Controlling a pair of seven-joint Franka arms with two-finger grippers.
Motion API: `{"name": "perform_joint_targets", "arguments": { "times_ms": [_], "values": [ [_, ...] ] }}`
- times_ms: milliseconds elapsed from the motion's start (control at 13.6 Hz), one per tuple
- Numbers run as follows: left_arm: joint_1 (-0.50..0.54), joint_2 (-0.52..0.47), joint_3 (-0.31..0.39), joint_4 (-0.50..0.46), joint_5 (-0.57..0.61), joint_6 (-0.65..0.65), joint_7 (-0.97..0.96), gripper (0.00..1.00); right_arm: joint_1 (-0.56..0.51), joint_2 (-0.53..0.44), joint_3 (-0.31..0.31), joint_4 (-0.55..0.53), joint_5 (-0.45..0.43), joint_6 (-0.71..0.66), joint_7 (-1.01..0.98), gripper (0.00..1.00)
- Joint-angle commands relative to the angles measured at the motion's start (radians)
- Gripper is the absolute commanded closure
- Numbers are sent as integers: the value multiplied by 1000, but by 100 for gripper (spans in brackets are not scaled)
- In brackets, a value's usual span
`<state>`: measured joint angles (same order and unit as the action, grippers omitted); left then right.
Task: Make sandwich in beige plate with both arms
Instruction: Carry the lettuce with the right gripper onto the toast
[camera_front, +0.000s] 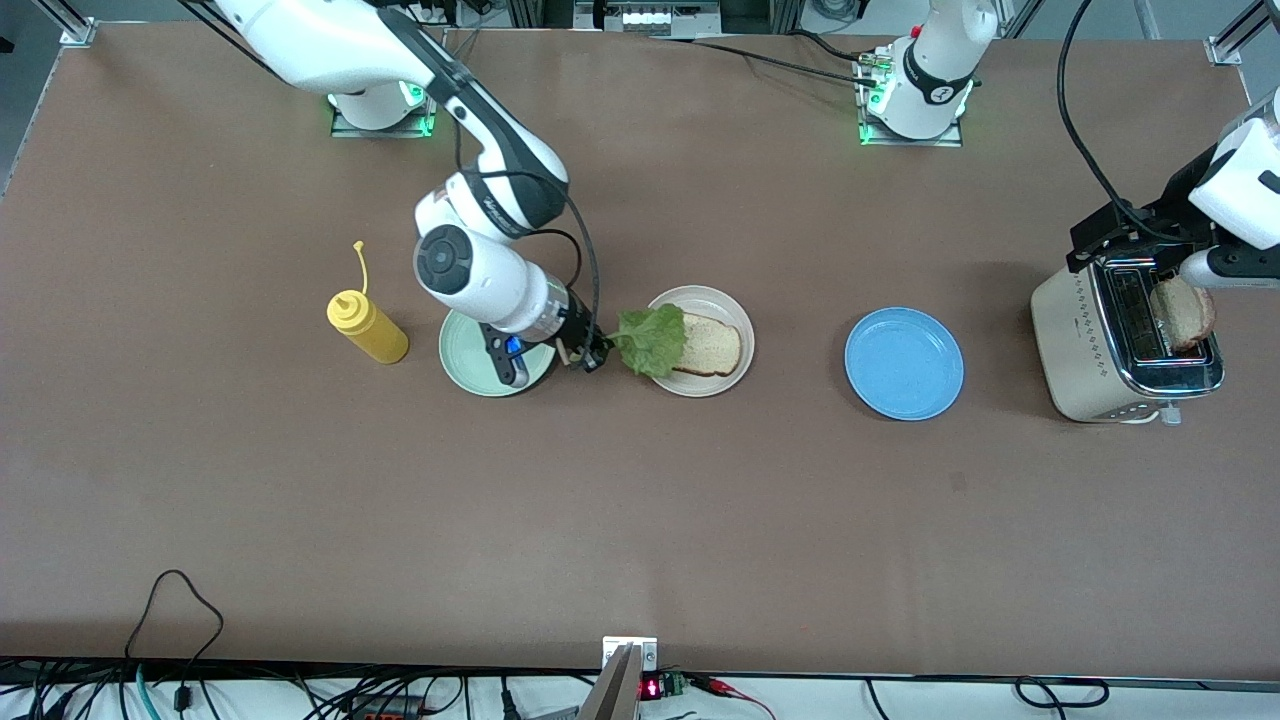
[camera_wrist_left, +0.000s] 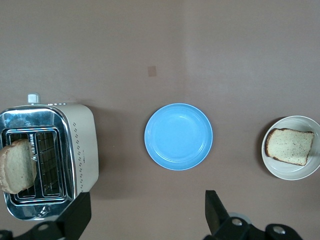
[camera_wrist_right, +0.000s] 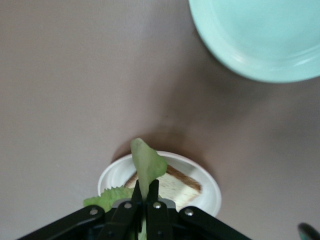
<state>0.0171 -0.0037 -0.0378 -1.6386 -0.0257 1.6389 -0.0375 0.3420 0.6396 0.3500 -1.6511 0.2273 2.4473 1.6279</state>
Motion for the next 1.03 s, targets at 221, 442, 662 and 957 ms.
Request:
{"name": "perform_joint_targets", "arguments": {
  "times_ms": [221,442,662,957],
  "values": [
    [0,4,3,13,-3,-2,1,0,182,170,-105,186,-5,87,200,100],
    [1,4,3,13,-3,-2,1,0,225,207,-115,205,-3,136,234,100],
    [0,4,3,13,-3,-2,1,0,235,230,-115,205,-3,176,245,99],
    [0,2,1,13,-3,-2,1,0,273,265,-117,202,-16,228,244,75]
  ]
}}
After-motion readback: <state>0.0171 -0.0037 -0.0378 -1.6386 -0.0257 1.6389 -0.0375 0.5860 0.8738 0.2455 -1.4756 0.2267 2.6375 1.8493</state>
